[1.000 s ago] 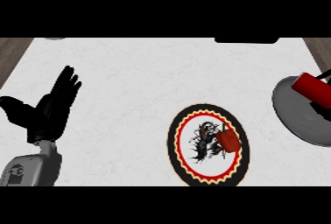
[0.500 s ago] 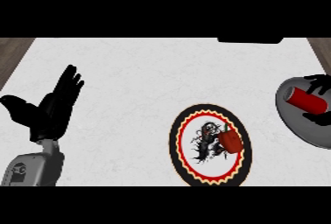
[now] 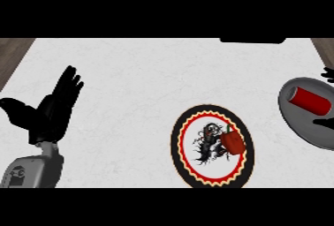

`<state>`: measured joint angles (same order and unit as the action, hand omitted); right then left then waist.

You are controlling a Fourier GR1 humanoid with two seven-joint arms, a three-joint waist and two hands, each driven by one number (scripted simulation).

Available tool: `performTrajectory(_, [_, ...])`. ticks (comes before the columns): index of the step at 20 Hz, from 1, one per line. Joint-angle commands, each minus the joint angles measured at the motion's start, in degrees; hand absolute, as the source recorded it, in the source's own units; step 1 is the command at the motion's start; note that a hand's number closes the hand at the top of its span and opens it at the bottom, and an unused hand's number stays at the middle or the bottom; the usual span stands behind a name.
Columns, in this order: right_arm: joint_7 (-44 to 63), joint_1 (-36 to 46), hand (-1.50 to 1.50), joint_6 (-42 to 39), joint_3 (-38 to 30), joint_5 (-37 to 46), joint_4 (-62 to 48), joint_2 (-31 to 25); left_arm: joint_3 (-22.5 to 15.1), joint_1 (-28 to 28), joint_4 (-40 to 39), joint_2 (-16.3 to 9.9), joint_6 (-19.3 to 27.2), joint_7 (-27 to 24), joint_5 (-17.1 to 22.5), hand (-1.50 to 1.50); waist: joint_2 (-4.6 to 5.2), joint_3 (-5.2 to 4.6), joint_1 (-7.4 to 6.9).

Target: Pick the can from the plate and place it in the pan

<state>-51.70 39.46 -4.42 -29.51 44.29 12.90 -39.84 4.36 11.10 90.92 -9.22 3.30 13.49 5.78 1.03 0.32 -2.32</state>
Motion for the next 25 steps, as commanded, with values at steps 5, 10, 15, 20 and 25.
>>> performTrajectory(5, [-2.7,-0.3,-1.50,-19.3,-9.6,-10.2,-7.0,-8.9,1.0,1.2,-0.7,-0.6,-0.3,0.5,0.6,0.00,0.22,0.17,0.62])
performTrajectory(10, [-4.9,-3.3,-1.50,-29.2,-10.7,-12.3,-7.9,-14.1,1.0,-0.8,0.5,0.0,-0.5,0.5,1.3,0.00,-0.01,0.29,0.60])
performTrajectory(15, [-6.5,-5.6,-1.50,-36.9,-10.0,-12.7,-8.0,-15.3,0.7,-0.5,-0.4,0.6,0.1,-0.3,0.8,0.00,-0.06,0.48,1.95])
performTrajectory(20, [-7.0,-6.8,-1.50,-39.1,-10.4,-14.1,-6.1,-17.9,1.7,0.0,-0.8,0.1,1.1,-0.1,0.2,0.00,-0.25,0.42,2.35])
performTrajectory(25, [-8.2,-9.9,-1.50,-38.9,-9.5,-14.6,-4.4,-18.0,1.3,-1.8,-0.4,0.4,0.0,-1.4,0.6,0.00,-0.38,0.36,2.18])
